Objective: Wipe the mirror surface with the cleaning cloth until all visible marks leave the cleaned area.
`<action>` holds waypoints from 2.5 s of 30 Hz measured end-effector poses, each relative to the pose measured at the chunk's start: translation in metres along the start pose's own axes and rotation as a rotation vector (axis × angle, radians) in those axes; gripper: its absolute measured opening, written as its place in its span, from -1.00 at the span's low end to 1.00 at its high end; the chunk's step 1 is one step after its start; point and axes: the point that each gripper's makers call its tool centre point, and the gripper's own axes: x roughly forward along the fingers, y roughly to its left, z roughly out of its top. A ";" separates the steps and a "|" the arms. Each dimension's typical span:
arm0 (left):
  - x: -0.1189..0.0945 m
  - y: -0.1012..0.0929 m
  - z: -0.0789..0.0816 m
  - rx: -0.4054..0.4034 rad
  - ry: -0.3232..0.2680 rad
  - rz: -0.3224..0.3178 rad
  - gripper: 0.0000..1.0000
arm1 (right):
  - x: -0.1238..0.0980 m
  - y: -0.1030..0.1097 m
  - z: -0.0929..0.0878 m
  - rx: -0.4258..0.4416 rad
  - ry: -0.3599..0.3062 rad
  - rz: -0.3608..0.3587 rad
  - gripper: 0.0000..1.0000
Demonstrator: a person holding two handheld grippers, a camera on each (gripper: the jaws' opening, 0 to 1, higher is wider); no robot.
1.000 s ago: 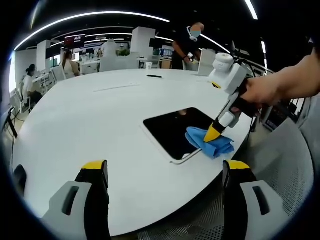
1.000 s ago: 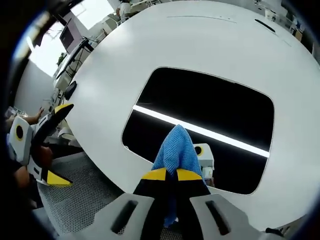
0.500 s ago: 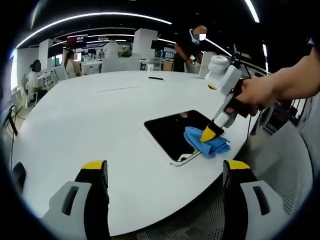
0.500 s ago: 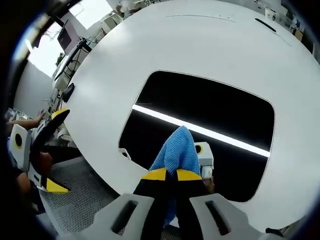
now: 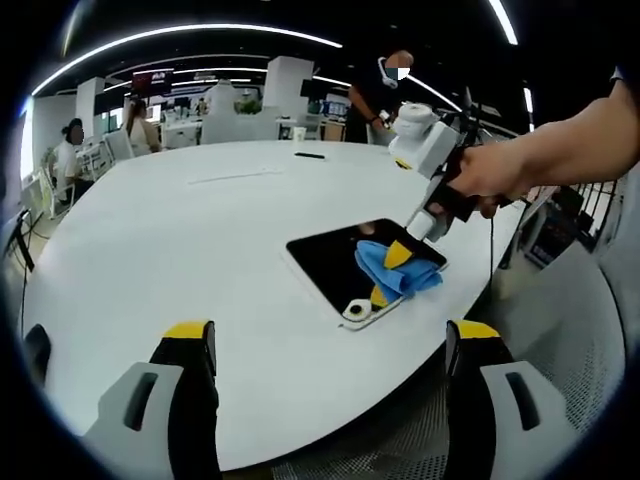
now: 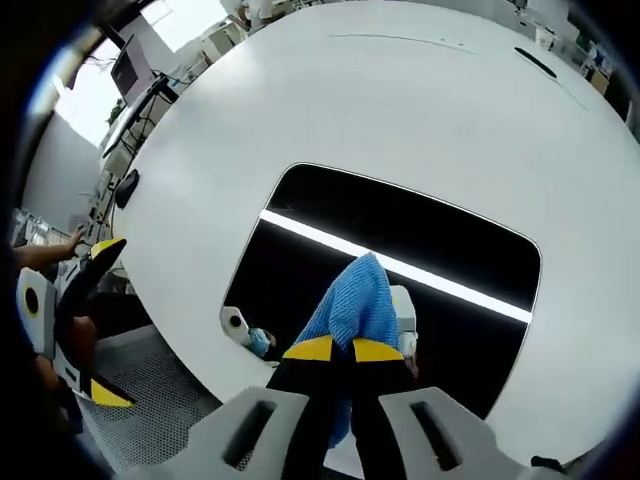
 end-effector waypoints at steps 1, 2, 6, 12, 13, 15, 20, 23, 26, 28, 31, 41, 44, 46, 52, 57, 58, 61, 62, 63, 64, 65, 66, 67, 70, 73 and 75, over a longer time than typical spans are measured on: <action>0.000 0.000 0.000 -0.002 0.001 0.001 0.89 | -0.001 0.000 0.001 -0.003 0.000 -0.001 -1.00; 0.000 0.000 0.000 -0.003 0.000 0.002 0.89 | -0.001 -0.001 0.003 -0.004 0.000 -0.004 -1.00; -0.001 0.000 0.001 -0.002 -0.002 0.003 0.88 | 0.000 -0.005 0.011 -0.009 0.000 -0.012 -1.00; -0.001 -0.001 0.001 0.002 0.006 0.000 0.87 | 0.001 -0.010 0.022 -0.042 0.000 -0.006 -1.00; -0.001 -0.001 0.001 0.002 0.003 -0.001 0.87 | 0.003 -0.012 0.025 -0.013 0.003 -0.004 -1.00; -0.002 -0.001 0.002 -0.001 0.001 0.004 0.87 | 0.003 -0.014 0.029 -0.017 0.003 -0.003 -1.00; -0.001 0.001 0.003 -0.010 -0.003 0.011 0.88 | 0.000 -0.015 0.036 -0.033 0.006 -0.014 -1.00; -0.001 0.001 0.003 -0.006 0.001 0.007 0.87 | 0.000 -0.017 0.040 -0.037 0.006 -0.016 -1.00; 0.000 0.001 0.004 -0.005 -0.006 0.010 0.86 | 0.003 -0.020 0.047 -0.032 0.005 -0.014 -1.00; 0.000 0.002 0.003 -0.005 -0.005 0.011 0.86 | 0.000 -0.020 0.049 -0.036 0.002 -0.015 -1.00; 0.000 0.002 0.003 -0.001 -0.005 0.010 0.85 | -0.001 -0.021 0.051 -0.036 0.000 -0.019 -1.00; 0.000 0.002 0.002 -0.006 -0.004 0.005 0.83 | 0.007 -0.029 0.071 -0.030 0.010 -0.035 -1.00; 0.000 0.001 0.002 -0.007 -0.003 0.006 0.83 | 0.001 -0.026 0.067 -0.034 0.012 -0.044 -1.00; 0.000 0.002 0.002 -0.009 -0.004 0.006 0.84 | 0.001 -0.026 0.068 -0.034 0.013 -0.043 -1.00; -0.001 0.001 0.001 -0.011 -0.004 0.005 0.83 | 0.001 -0.027 0.070 -0.049 0.006 -0.046 -1.00; 0.000 0.000 -0.001 -0.005 0.003 0.003 0.83 | 0.005 -0.030 0.075 -0.036 0.017 -0.042 -1.00; 0.000 0.000 0.000 -0.005 0.004 0.003 0.83 | 0.005 -0.030 0.075 -0.037 0.017 -0.043 -1.00; 0.000 0.000 0.000 -0.005 0.004 0.001 0.82 | 0.007 -0.031 0.076 -0.045 0.015 -0.037 -1.00; 0.000 0.000 -0.001 -0.007 0.005 0.002 0.82 | 0.006 -0.031 0.075 -0.045 0.013 -0.034 -1.00; 0.000 0.000 -0.001 -0.007 0.006 0.000 0.81 | 0.002 -0.029 0.072 -0.043 0.012 -0.032 -1.00; 0.000 -0.001 -0.001 -0.008 0.007 0.000 0.81 | 0.002 -0.029 0.072 -0.037 0.010 -0.031 -1.00; 0.000 0.000 -0.001 -0.008 0.006 0.001 0.81 | 0.003 -0.030 0.073 -0.031 0.008 -0.030 -1.00; 0.000 -0.001 -0.001 -0.008 0.006 0.000 0.81 | 0.004 -0.030 0.073 -0.029 0.006 -0.029 -1.00; 0.000 -0.001 -0.001 -0.008 0.006 0.000 0.81 | 0.003 -0.030 0.072 -0.030 0.005 -0.028 -1.00; 0.000 -0.001 -0.002 -0.009 0.011 -0.001 0.80 | 0.004 -0.036 0.073 -0.031 0.008 -0.033 -1.00; -0.001 -0.001 -0.002 -0.013 0.009 0.003 0.80 | 0.004 -0.043 0.072 -0.024 0.008 -0.035 -1.00; -0.001 0.001 -0.003 -0.018 0.009 0.004 0.80 | 0.005 -0.049 0.071 -0.022 0.010 -0.042 -1.00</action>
